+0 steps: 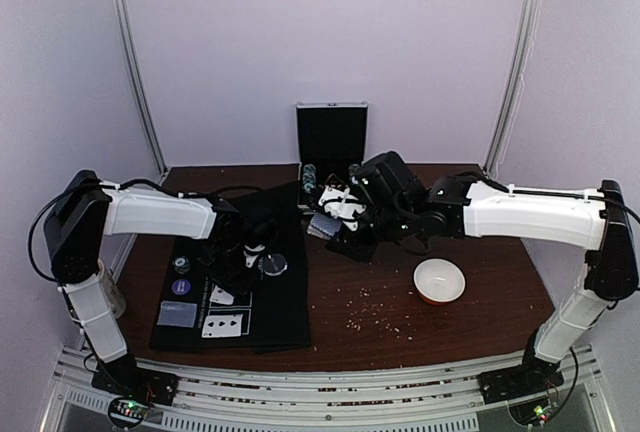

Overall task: Distribute texas hold em gaming equipment
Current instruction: Flop the poker card into the community card area, then pick up the poker card from the face-down deck piles, then flop the poker card into the community card area.

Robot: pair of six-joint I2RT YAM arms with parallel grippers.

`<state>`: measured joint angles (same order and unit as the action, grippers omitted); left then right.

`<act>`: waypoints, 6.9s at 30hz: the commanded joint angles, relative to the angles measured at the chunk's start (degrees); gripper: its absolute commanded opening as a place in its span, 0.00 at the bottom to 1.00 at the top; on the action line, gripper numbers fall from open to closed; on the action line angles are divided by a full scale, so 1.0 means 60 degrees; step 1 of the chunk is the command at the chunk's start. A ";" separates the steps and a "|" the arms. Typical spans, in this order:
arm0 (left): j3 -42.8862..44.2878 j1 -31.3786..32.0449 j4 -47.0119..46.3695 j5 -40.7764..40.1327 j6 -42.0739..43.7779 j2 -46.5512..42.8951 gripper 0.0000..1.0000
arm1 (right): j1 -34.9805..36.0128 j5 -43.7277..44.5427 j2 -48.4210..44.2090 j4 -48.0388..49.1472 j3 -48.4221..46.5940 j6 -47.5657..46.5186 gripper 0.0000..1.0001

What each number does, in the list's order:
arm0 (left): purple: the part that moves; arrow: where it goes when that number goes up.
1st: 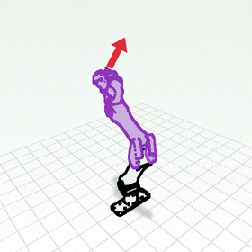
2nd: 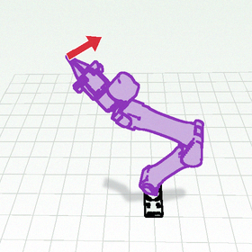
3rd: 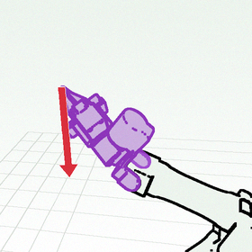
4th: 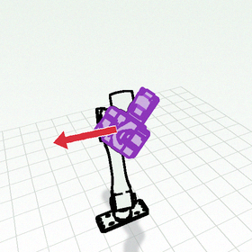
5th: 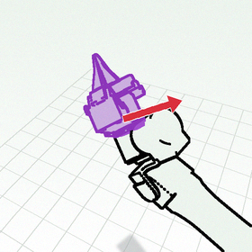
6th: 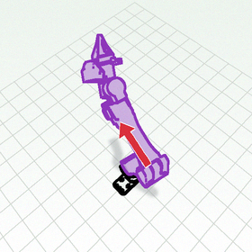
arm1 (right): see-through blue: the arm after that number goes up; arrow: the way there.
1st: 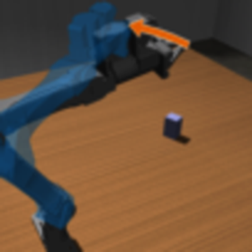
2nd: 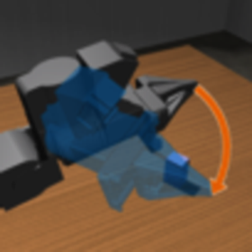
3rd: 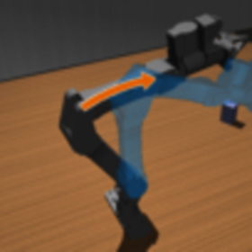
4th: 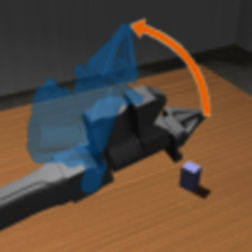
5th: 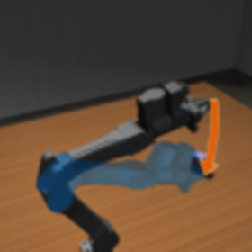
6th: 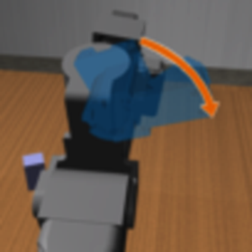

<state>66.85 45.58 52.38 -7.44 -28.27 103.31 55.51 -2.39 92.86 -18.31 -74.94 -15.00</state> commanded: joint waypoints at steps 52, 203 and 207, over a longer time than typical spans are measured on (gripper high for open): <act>-0.1279 -0.2592 -0.1701 0.1026 0.1605 -0.0826 0.17 | -0.0010 0.0117 -0.0422 -0.0051 0.0097 0.0106 0.48; 0.1391 -0.1701 -0.1619 0.1874 0.1676 0.1192 0.36 | 0.0065 0.0428 0.0033 -0.0405 -0.0387 0.0321 0.47; 0.1838 -0.1848 -0.1517 0.2527 0.1833 0.0793 0.40 | 0.0057 0.0404 0.0092 -0.0420 -0.0423 0.0318 0.47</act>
<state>74.43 35.18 44.66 2.04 -18.52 110.67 56.10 0.56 94.52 -20.49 -77.71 -13.50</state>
